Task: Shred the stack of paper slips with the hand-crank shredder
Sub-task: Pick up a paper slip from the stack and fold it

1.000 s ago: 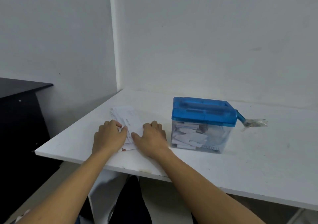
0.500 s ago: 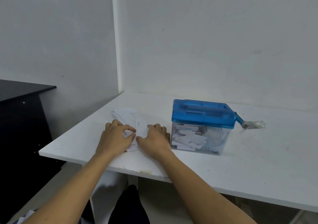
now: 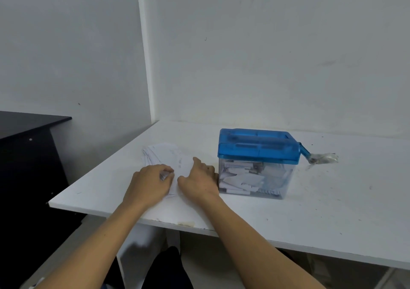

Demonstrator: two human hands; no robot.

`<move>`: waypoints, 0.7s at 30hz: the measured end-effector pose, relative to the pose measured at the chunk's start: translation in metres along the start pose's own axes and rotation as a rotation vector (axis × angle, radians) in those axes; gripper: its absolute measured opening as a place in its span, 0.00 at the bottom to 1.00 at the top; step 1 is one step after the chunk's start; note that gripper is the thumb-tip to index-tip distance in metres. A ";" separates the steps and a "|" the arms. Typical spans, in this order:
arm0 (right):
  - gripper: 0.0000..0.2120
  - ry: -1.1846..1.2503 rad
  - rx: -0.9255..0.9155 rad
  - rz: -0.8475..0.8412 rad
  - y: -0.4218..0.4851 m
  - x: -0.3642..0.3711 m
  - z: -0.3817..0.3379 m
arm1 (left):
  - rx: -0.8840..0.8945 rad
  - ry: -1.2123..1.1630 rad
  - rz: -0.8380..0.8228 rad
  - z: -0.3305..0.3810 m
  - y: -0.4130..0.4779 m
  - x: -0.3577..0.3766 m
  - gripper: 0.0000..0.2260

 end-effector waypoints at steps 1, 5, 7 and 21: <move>0.34 -0.010 -0.006 -0.003 0.000 0.000 0.000 | -0.019 -0.045 0.026 0.001 0.000 -0.001 0.11; 0.34 0.000 -0.018 -0.002 0.001 -0.001 0.002 | -0.063 -0.140 0.084 0.004 -0.002 -0.003 0.08; 0.34 0.005 -0.019 0.001 0.001 -0.001 0.002 | -0.057 -0.146 0.101 0.007 -0.003 -0.003 0.09; 0.33 0.035 -0.076 0.046 0.000 0.000 0.004 | -0.055 0.041 0.158 -0.003 0.000 -0.002 0.04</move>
Point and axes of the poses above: each hand's wrist, its own y-axis towards the middle knuckle, its own x-axis out of the palm, z = x × y, the point moved 1 cm from there along y, towards the middle knuckle, and after that the axes turned 8 degrees about x, right-handed, at the moved point
